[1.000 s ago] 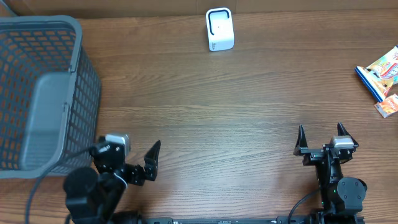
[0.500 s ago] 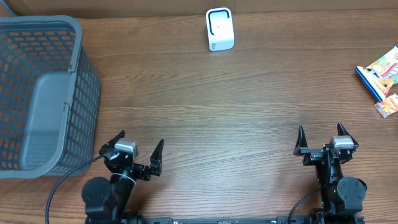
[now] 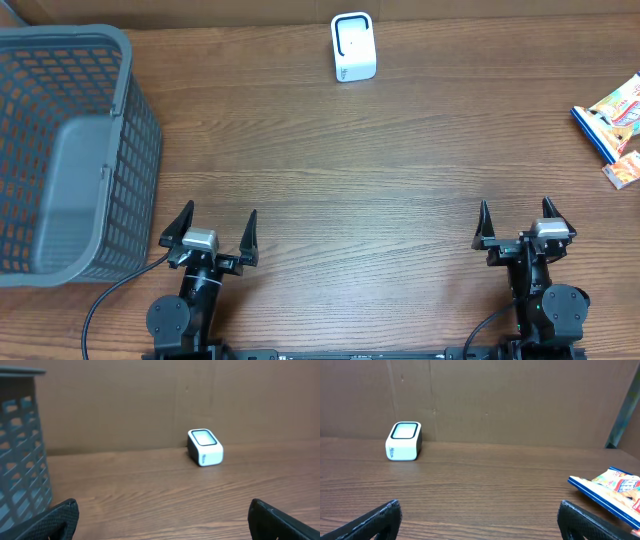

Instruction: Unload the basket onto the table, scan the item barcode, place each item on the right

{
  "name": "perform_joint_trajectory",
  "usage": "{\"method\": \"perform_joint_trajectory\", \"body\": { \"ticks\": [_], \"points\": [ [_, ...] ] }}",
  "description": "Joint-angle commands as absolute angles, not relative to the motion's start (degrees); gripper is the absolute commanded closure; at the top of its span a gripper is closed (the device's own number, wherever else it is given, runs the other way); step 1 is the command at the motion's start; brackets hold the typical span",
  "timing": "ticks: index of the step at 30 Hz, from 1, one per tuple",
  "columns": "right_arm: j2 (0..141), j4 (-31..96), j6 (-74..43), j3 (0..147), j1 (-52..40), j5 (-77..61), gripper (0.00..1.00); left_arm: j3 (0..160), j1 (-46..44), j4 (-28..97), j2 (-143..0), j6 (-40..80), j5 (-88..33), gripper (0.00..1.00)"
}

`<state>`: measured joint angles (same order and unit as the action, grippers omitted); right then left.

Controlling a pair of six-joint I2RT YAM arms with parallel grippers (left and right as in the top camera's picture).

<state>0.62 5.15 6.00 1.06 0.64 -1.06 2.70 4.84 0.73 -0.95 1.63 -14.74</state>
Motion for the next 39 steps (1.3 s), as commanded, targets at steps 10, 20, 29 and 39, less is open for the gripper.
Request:
{"method": "perform_joint_trajectory", "body": {
  "ticks": [10,20,29,39],
  "points": [
    [0.16,4.82,6.04,0.45,0.38,-0.69,0.00,0.27,0.99,4.32,-0.16,7.09,2.20,0.00],
    [0.16,4.82,6.04,0.45,0.38,-0.69,0.00,0.30,1.13,4.54,-0.16,2.92,1.32,0.00],
    [0.16,4.82,6.04,0.45,0.38,-0.69,0.00,0.30,1.10,4.54,-0.16,2.22,1.91,0.00],
    [0.16,4.80,6.04,0.45,0.38,-0.69,0.00,0.30,1.13,4.51,-0.16,-0.34,1.96,0.00]
  ]
}}
